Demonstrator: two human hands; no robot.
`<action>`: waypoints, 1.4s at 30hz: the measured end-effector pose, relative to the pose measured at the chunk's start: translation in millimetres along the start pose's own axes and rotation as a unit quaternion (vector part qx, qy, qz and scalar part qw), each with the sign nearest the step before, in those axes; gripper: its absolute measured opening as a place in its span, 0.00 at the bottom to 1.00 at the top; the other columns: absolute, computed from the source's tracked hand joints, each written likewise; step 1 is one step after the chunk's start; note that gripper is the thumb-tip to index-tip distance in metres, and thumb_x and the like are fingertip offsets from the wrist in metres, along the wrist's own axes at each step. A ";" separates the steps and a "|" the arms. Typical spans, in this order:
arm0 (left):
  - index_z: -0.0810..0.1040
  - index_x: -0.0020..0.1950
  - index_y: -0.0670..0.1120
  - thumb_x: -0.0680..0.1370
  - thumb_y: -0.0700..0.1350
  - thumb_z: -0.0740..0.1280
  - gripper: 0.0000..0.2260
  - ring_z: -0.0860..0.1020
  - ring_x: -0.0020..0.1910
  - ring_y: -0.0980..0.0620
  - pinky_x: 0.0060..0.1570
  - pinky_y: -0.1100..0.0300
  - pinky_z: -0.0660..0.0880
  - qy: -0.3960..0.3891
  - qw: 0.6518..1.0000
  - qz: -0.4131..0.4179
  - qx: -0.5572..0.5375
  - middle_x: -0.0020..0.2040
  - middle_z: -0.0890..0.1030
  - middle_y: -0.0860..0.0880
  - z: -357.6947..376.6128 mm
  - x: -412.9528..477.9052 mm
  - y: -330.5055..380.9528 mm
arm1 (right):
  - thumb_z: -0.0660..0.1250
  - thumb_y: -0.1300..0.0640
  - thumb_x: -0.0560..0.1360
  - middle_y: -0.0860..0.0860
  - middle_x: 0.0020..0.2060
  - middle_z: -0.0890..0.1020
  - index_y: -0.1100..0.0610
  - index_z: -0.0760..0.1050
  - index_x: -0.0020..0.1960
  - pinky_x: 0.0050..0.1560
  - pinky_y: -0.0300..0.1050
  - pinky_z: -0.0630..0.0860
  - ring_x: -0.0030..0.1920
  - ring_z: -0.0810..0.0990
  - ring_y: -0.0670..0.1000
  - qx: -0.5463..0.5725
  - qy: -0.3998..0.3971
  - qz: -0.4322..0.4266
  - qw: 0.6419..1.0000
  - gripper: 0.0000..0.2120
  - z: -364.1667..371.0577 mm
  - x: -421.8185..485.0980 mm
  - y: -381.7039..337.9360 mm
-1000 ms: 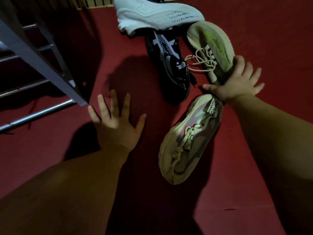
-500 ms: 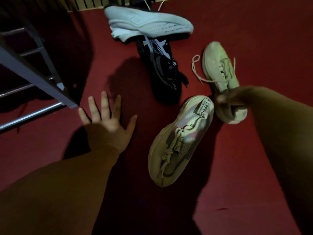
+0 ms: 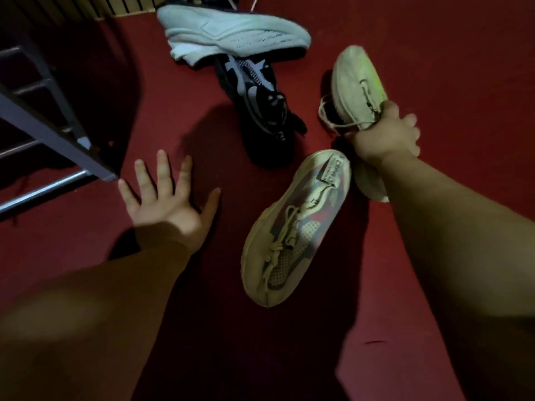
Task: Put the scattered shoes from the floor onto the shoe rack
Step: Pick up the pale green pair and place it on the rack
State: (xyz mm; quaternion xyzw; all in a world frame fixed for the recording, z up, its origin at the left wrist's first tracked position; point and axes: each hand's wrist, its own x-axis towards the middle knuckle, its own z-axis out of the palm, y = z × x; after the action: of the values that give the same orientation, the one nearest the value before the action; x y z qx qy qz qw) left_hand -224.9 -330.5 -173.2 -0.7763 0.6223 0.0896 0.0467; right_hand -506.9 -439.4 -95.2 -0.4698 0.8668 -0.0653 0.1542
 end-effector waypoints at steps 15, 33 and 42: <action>0.42 0.78 0.49 0.73 0.64 0.64 0.45 0.44 0.76 0.39 0.72 0.44 0.46 -0.126 0.984 0.115 -0.057 0.78 0.46 0.41 -29.8 -50.6 -79.9 | 0.70 0.45 0.69 0.56 0.67 0.64 0.46 0.57 0.74 0.65 0.58 0.63 0.66 0.65 0.60 -0.080 0.005 -0.210 0.974 0.37 -47.9 -161.6 8.8; 0.36 0.77 0.49 0.72 0.67 0.62 0.47 0.43 0.76 0.42 0.74 0.48 0.43 -0.081 0.994 0.025 -0.065 0.78 0.47 0.42 -113.1 -190.5 -310.3 | 0.71 0.44 0.68 0.54 0.68 0.65 0.46 0.57 0.74 0.63 0.51 0.61 0.66 0.65 0.58 -0.170 -0.037 -0.453 0.874 0.39 -15.8 -381.4 -85.7; 0.35 0.76 0.53 0.49 0.77 0.55 0.62 0.41 0.76 0.47 0.73 0.49 0.39 -0.068 0.985 0.041 -0.156 0.78 0.44 0.45 -111.6 -298.3 -438.9 | 0.73 0.44 0.65 0.54 0.68 0.68 0.50 0.60 0.74 0.63 0.52 0.64 0.65 0.69 0.57 -0.218 -0.113 -0.708 0.662 0.42 67.2 -524.8 -166.6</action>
State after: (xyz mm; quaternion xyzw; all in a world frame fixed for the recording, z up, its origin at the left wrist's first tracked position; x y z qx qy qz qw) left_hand 149.3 31.7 -22.2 -0.7400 0.6274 0.2396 -0.0364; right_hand -84.3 -91.0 -7.5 -0.9655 0.2386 0.0901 0.0516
